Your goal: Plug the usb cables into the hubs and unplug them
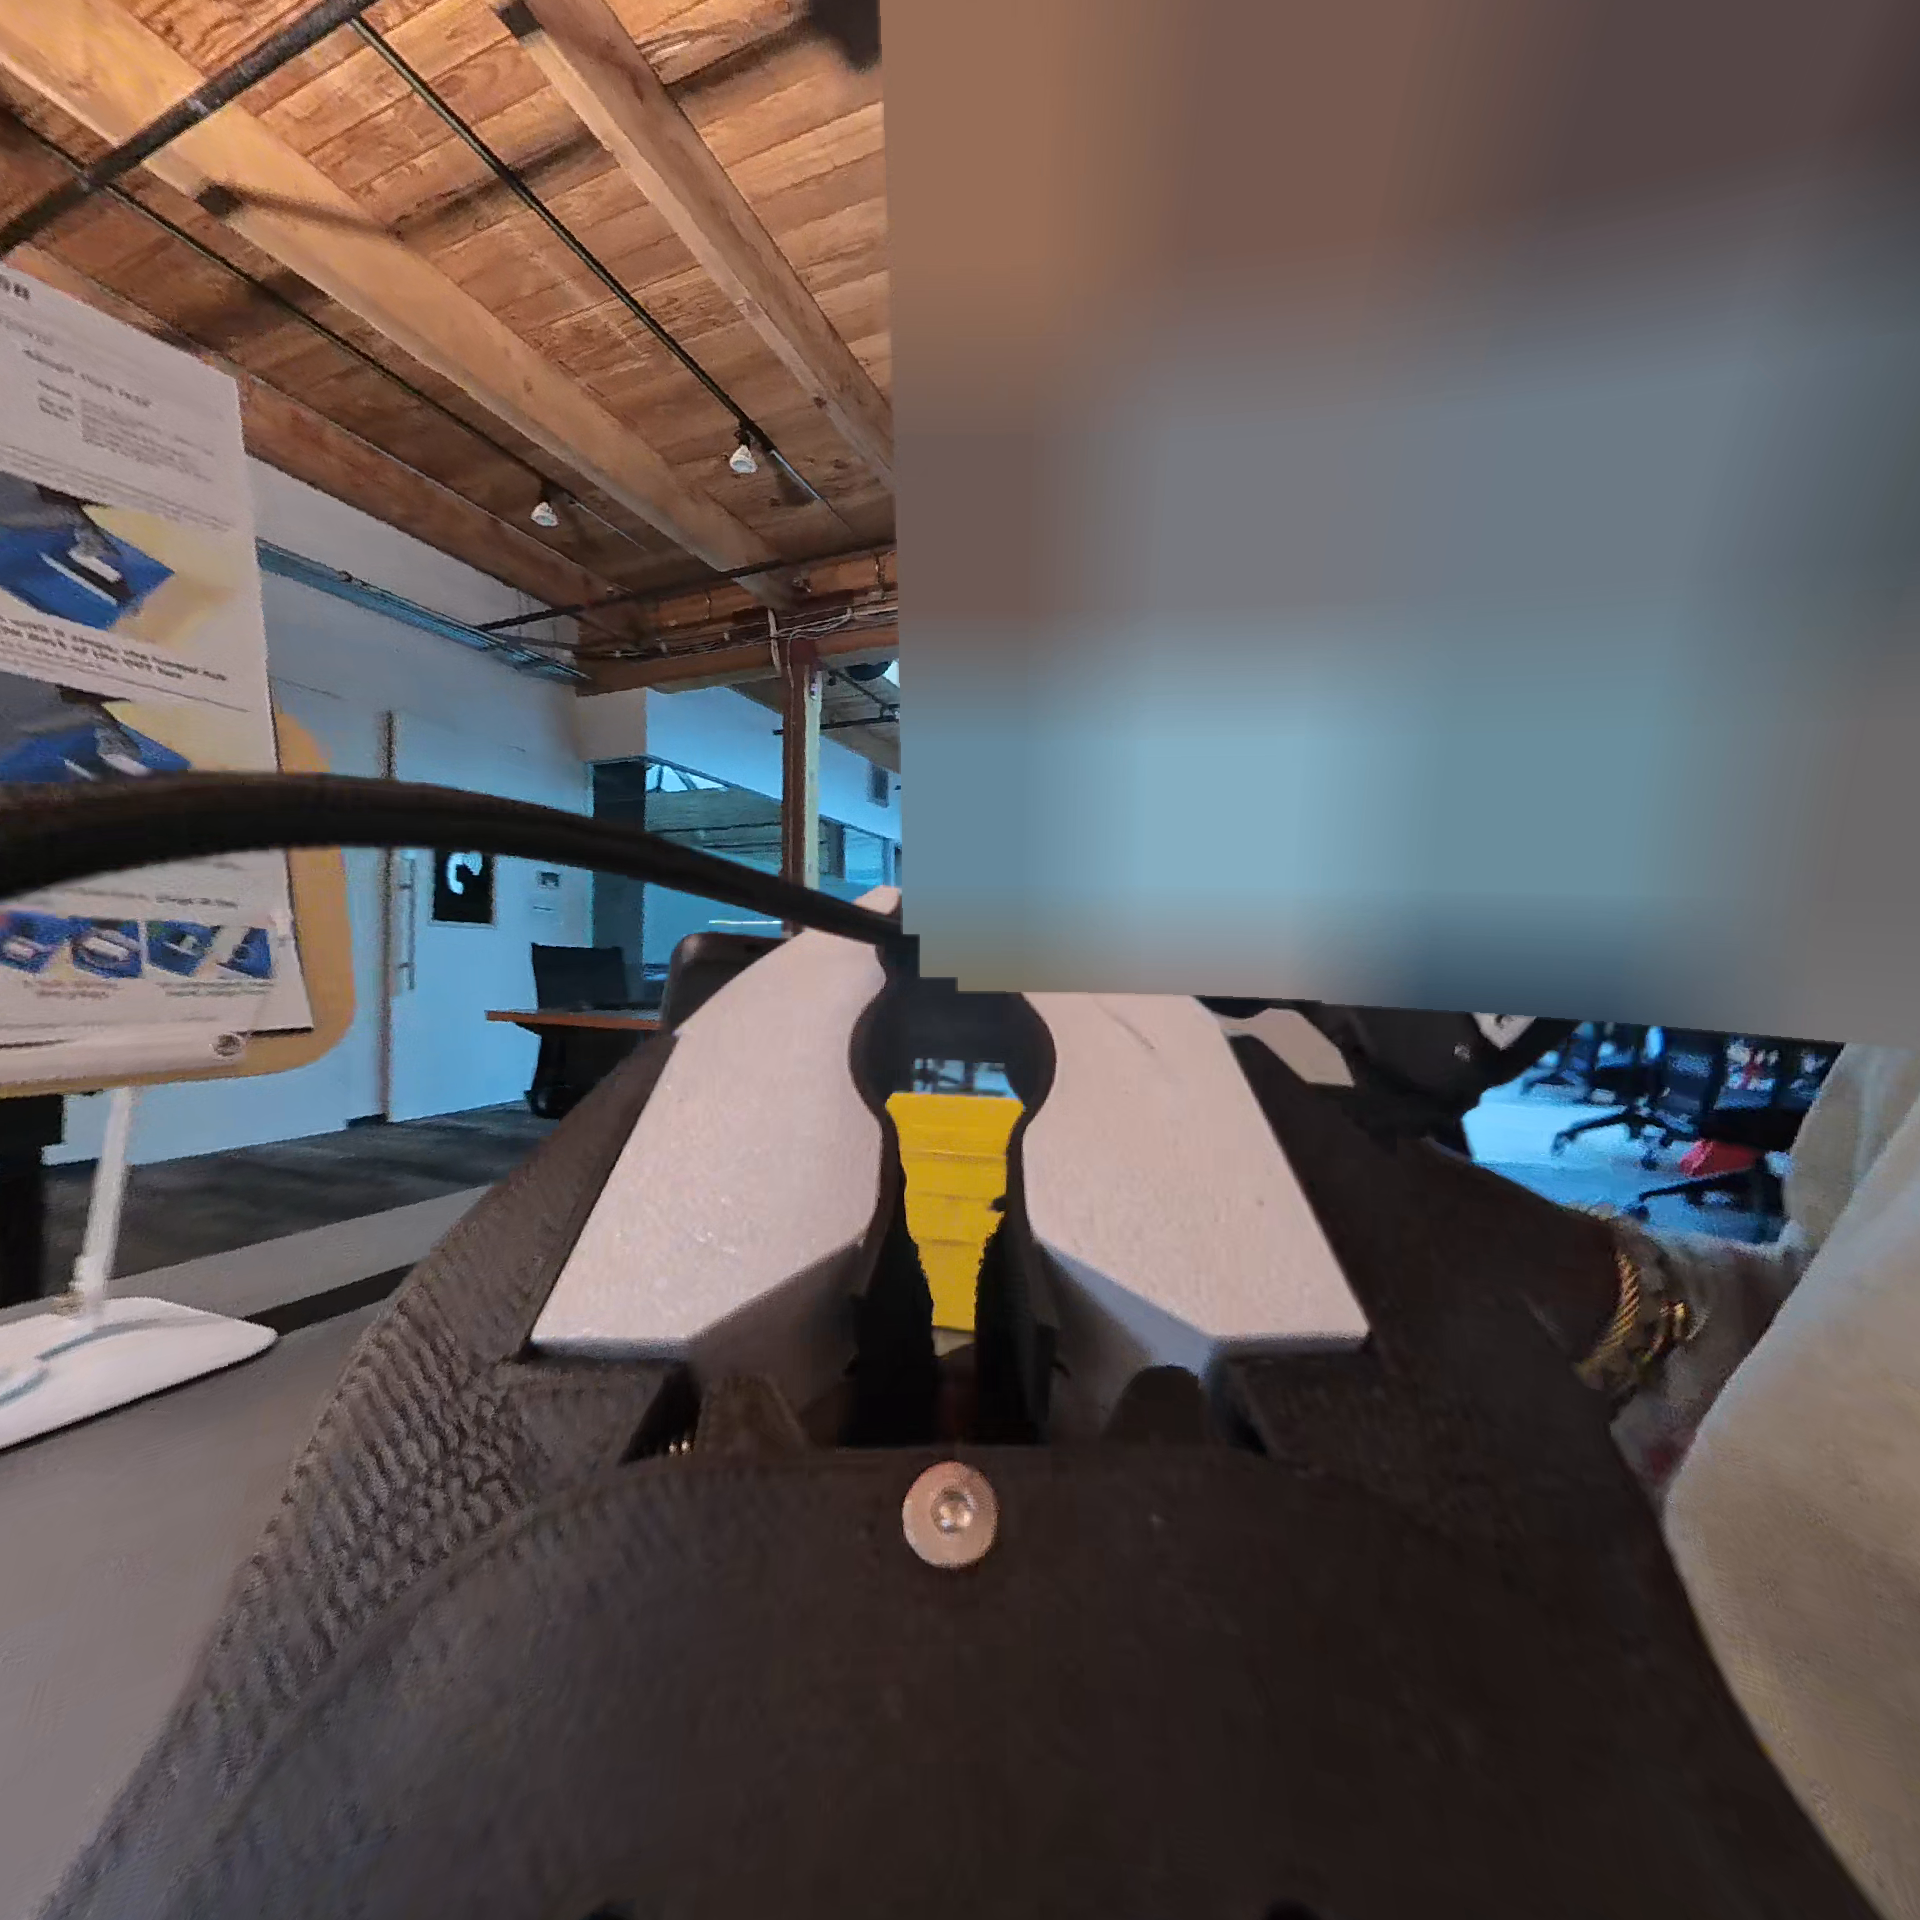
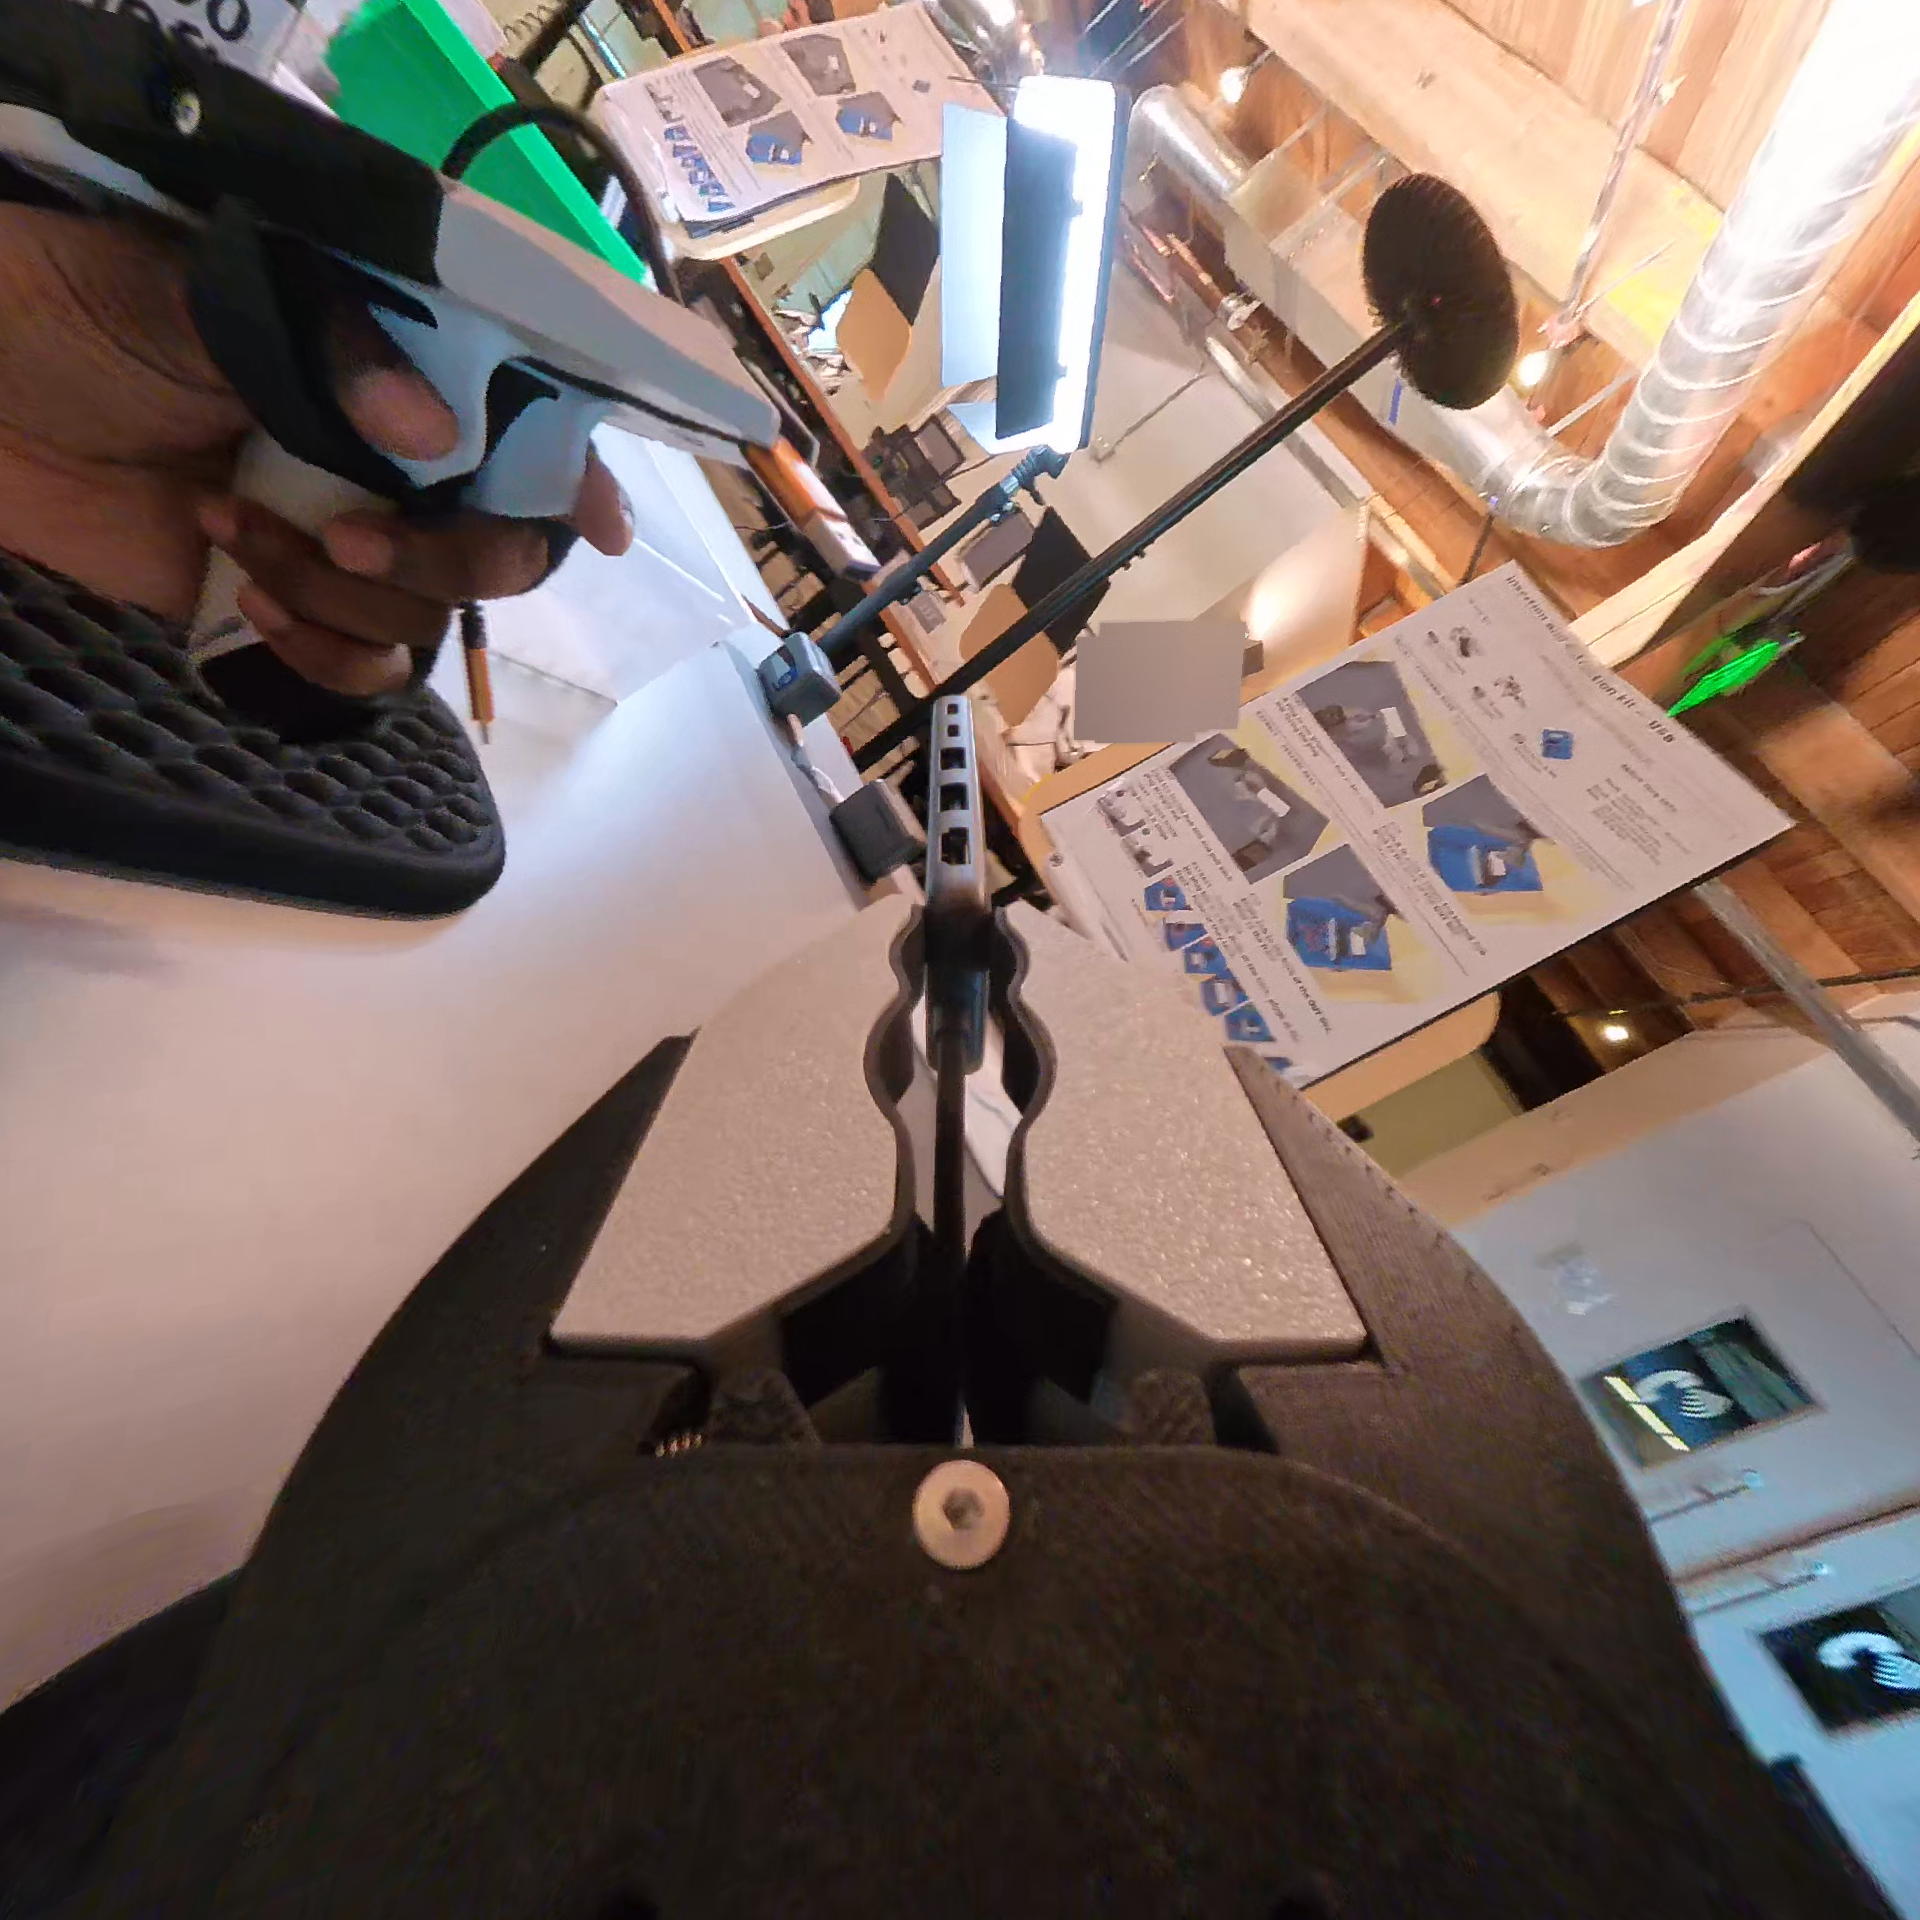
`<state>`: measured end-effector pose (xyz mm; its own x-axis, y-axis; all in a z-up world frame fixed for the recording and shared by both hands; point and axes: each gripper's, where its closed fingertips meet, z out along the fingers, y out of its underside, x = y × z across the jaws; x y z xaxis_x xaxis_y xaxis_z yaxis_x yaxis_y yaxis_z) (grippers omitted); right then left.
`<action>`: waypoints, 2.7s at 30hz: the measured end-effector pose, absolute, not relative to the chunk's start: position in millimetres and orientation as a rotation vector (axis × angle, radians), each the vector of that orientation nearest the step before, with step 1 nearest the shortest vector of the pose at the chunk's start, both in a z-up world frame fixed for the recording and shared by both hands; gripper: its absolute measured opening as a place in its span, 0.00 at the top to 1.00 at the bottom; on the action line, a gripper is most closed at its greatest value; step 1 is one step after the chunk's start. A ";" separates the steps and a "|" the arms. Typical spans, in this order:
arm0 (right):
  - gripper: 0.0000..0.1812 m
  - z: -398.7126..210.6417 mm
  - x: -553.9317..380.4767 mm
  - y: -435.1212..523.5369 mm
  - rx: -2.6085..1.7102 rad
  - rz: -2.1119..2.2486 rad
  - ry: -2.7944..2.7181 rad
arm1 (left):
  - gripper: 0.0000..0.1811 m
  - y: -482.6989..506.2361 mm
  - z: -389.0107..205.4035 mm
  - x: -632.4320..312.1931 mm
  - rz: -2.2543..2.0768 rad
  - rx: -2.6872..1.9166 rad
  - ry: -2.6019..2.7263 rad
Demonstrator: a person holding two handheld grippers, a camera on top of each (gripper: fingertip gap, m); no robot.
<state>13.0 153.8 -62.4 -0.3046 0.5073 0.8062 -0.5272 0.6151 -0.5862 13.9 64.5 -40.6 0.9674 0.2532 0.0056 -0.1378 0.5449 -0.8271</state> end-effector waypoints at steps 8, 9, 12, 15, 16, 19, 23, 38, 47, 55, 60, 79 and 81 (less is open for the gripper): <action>0.94 -104.4 15.8 144.6 -0.180 1.416 -2.065 | 0.92 75.6 -62.6 28.7 0.487 -1.235 0.178; 0.94 -111.5 19.4 143.8 -0.207 1.497 -2.161 | 0.92 76.8 -67.5 30.8 0.494 -1.285 0.237; 0.94 -123.9 31.0 139.6 -0.282 1.765 -2.394 | 0.93 75.0 -76.1 39.2 0.369 -1.409 0.407; 0.94 -127.9 39.3 128.7 -0.309 2.020 -2.527 | 0.93 68.7 -83.5 45.9 0.188 -1.550 0.564; 0.94 -130.2 39.6 123.8 -0.301 2.080 -2.556 | 0.93 67.5 -88.4 44.3 0.165 -1.603 0.606; 0.94 -142.0 36.6 104.3 -0.223 2.151 -2.662 | 0.92 62.6 -102.9 38.5 0.171 -1.746 0.704; 0.94 -160.3 34.6 81.8 -0.052 2.067 -2.865 | 0.93 49.4 -115.8 46.8 0.142 -1.857 0.795; 0.94 -171.4 47.4 77.9 0.082 2.020 -3.042 | 0.92 48.1 -152.4 64.1 -0.068 -1.974 0.939; 0.94 -170.9 47.1 81.1 0.135 1.967 -2.961 | 0.93 55.4 -158.1 69.0 -0.073 -1.962 0.923; 0.94 -168.8 46.8 88.3 0.118 1.921 -2.904 | 0.93 62.7 -162.5 72.5 -0.021 -1.945 0.923; 0.94 -169.6 53.4 90.5 0.263 1.904 -2.853 | 0.93 64.2 -162.2 81.3 -0.129 -1.867 0.867; 0.94 -172.6 62.5 96.9 0.393 1.856 -2.790 | 0.94 74.3 -164.9 86.6 -0.203 -1.798 0.747; 0.94 -174.5 63.1 98.0 0.391 1.849 -2.791 | 0.93 75.1 -169.5 85.5 -0.216 -1.798 0.731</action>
